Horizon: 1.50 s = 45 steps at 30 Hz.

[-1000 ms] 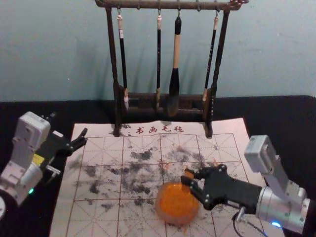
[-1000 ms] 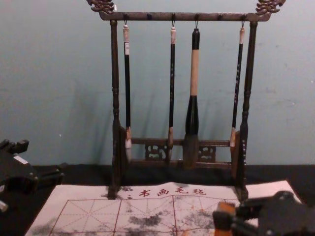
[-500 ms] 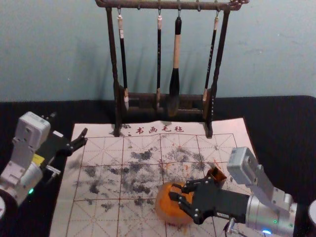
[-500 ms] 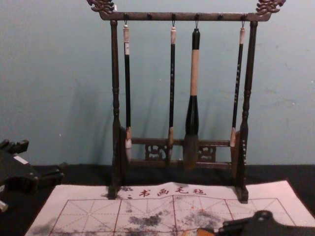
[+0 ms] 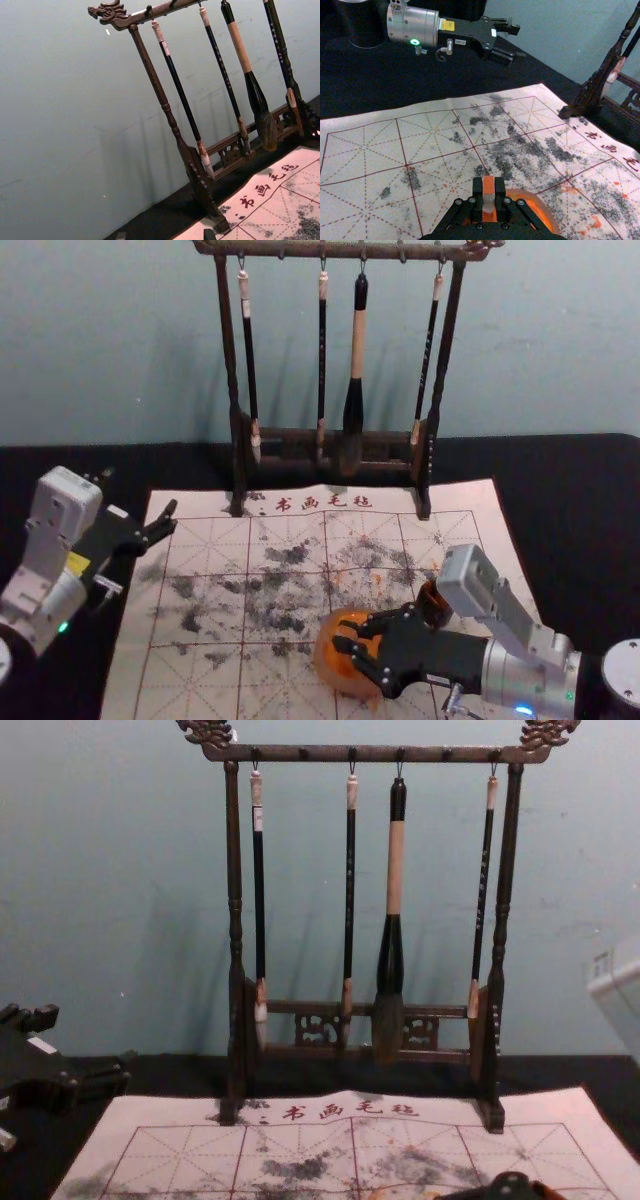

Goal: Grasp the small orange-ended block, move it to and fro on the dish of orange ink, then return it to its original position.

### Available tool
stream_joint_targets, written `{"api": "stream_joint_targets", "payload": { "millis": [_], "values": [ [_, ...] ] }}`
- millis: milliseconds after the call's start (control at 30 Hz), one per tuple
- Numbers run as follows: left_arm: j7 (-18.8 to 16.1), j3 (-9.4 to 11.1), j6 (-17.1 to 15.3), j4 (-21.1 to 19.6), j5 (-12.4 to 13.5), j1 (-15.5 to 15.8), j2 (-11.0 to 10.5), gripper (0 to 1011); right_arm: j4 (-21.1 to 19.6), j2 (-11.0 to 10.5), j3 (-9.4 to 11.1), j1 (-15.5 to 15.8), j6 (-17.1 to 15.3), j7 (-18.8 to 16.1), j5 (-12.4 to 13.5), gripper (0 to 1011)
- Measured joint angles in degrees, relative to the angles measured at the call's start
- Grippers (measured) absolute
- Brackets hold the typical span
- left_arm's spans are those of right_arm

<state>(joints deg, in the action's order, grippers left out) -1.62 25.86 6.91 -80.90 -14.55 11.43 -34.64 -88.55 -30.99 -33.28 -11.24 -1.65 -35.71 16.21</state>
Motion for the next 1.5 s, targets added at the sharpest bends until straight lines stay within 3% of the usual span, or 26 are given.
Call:
{"api": "stream_joint_targets", "payload": {
  "millis": [533, 867, 1167, 1500],
  "values": [
    [0.0, 0.0, 0.0, 0.0, 0.0, 0.0, 0.0, 1001, 2.5, 1.7, -0.6, -1.9, 0.2, 0.7, -0.8, 103],
    [0.0, 0.0, 0.0, 0.0, 0.0, 0.0, 0.0, 1001, 4.2, 2.5, 0.1, -2.9, -0.4, 1.7, -1.0, 103],
    [0.0, 0.0, 0.0, 0.0, 0.0, 0.0, 0.0, 1001, 4.6, 2.4, 1.0, -3.0, -1.1, 2.3, -1.0, 101],
    [0.0, 0.0, 0.0, 0.0, 0.0, 0.0, 0.0, 1001, 2.8, 0.8, 2.6, -1.7, -2.2, 2.7, -0.4, 101]
  ]
}}
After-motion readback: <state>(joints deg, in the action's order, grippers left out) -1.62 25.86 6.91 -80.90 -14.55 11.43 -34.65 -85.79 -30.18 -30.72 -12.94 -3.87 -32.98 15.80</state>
